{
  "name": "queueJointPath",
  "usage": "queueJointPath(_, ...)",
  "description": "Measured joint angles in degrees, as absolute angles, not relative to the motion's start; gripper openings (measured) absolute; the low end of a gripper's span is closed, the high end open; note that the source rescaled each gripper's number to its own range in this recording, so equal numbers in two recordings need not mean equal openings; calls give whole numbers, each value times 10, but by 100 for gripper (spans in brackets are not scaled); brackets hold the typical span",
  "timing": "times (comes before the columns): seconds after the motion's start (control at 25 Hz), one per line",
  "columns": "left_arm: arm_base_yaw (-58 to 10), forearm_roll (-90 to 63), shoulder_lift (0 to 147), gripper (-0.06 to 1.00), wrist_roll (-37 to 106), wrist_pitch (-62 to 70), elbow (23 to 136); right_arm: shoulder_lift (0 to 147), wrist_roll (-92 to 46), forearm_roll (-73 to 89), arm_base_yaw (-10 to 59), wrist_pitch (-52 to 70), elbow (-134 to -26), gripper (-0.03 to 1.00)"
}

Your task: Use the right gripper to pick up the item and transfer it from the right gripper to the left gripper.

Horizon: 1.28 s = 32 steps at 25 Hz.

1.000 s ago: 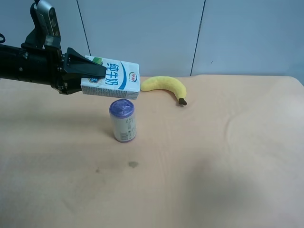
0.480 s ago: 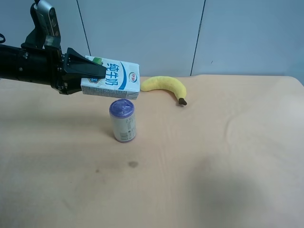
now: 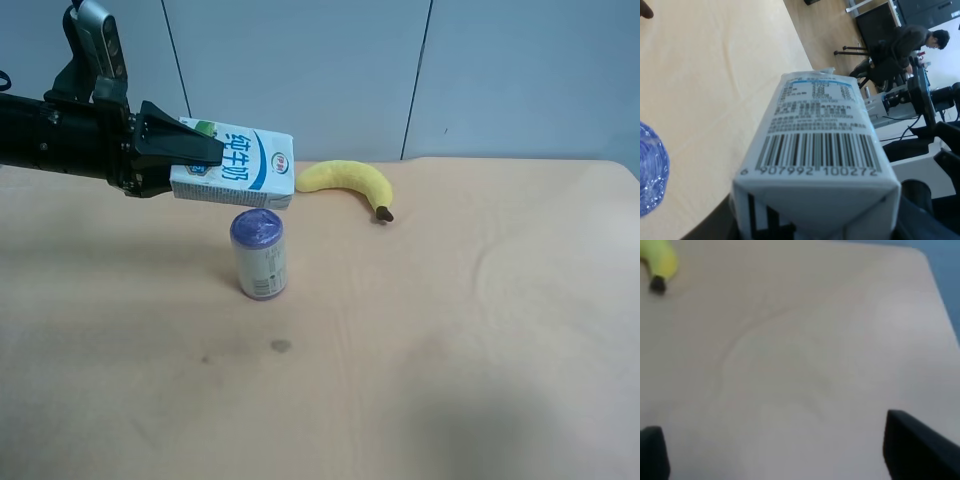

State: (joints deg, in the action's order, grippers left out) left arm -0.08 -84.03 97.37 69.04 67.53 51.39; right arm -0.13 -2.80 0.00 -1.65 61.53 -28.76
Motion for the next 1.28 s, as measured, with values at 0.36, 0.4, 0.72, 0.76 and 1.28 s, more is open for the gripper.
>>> queueJointPath(0.36,-1,-822,974,0,666,676,556,-1,-28,0,-24,615,-288,71)
queueJointPath(0.4,-1,-807,974,0,658,676,565,-1,-28,0,-24,615,-288,71)
queueJointPath(0.72,-1,-588,973,0,528,659,681,-1,-28,0,-24,615,-288,71)
queueJointPath(0.76,-1,-551,973,0,504,647,696,-1,-28,0,-24,615,-288,71)
queueJointPath(1.28,106,-260,973,0,309,553,735,-1,-28,-3,-20,615,-288,71)
